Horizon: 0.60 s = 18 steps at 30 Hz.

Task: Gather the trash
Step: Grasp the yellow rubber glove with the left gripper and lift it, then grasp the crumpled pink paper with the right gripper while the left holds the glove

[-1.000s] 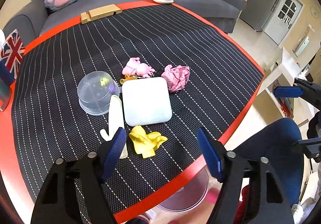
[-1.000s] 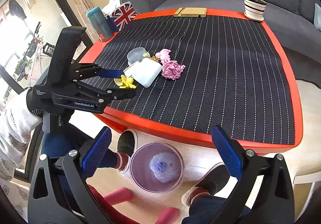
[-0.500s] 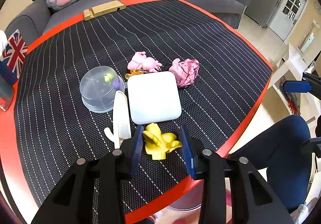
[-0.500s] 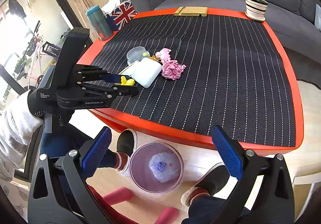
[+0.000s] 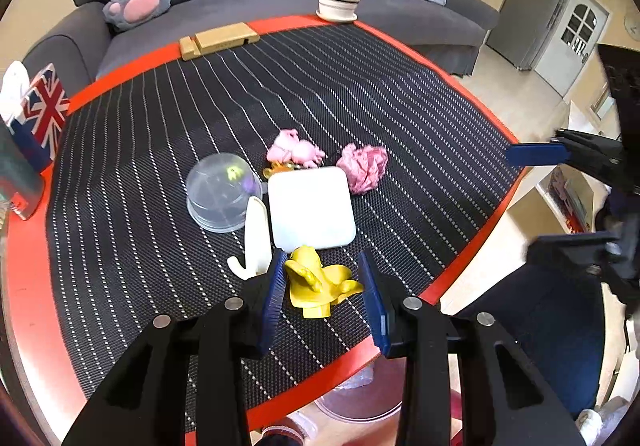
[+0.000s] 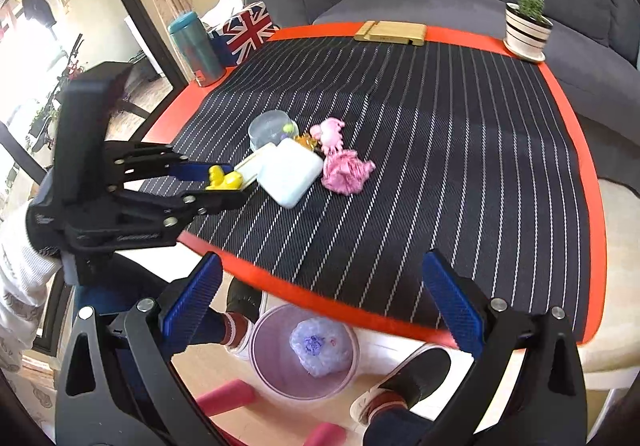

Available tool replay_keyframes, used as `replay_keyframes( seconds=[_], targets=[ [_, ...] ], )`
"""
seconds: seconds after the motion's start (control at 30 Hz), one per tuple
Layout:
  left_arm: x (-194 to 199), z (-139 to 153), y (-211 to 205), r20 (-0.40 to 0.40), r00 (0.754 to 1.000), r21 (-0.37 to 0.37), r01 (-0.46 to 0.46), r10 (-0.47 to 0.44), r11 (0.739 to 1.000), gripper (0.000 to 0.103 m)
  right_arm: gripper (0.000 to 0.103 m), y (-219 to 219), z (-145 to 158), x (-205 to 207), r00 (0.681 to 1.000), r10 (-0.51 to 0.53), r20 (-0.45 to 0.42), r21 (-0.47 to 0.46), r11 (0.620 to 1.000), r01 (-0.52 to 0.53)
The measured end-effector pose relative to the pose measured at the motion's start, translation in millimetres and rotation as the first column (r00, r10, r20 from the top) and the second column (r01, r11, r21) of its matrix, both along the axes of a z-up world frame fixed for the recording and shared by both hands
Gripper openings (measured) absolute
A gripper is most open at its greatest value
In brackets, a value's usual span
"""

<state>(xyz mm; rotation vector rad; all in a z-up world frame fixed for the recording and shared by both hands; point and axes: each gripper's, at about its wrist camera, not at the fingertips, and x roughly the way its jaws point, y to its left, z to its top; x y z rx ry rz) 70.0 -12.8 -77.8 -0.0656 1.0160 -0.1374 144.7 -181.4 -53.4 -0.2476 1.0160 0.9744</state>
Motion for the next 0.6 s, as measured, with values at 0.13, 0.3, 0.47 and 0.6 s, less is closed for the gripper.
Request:
replay_keyframes(
  seconds=[0.13,0.3,0.47,0.6],
  targets=[
    [-4.6,9.9,3.9,0.018,1.000,-0.003,-0.008,0.008,1.000,0.037,0.098,17.9,-4.5,12.6,0.999,0.035,0.011,-0.024,0.999,-0.034],
    [-10.8,17.2,10.5,0.034,0.999,-0.015,-0.024,0.025,1.000,0.037,0.098,42.5,-14.7,29.3,0.995,0.100,0.003,-0.073,0.992,-0.100],
    [-15.8,21.4,15.7,0.049,0.998,-0.031,-0.036,0.037,0.999,0.037,0.098,62.0,-26.1,42.0,0.984,0.179,0.018,-0.136,0.975,-0.175],
    [-18.1,23.0,19.3,0.055,0.997,-0.035,-0.043,0.045,0.998,0.037,0.098,77.5,-36.8,51.9,0.969,0.245,0.039,-0.199,0.952,-0.232]
  ],
)
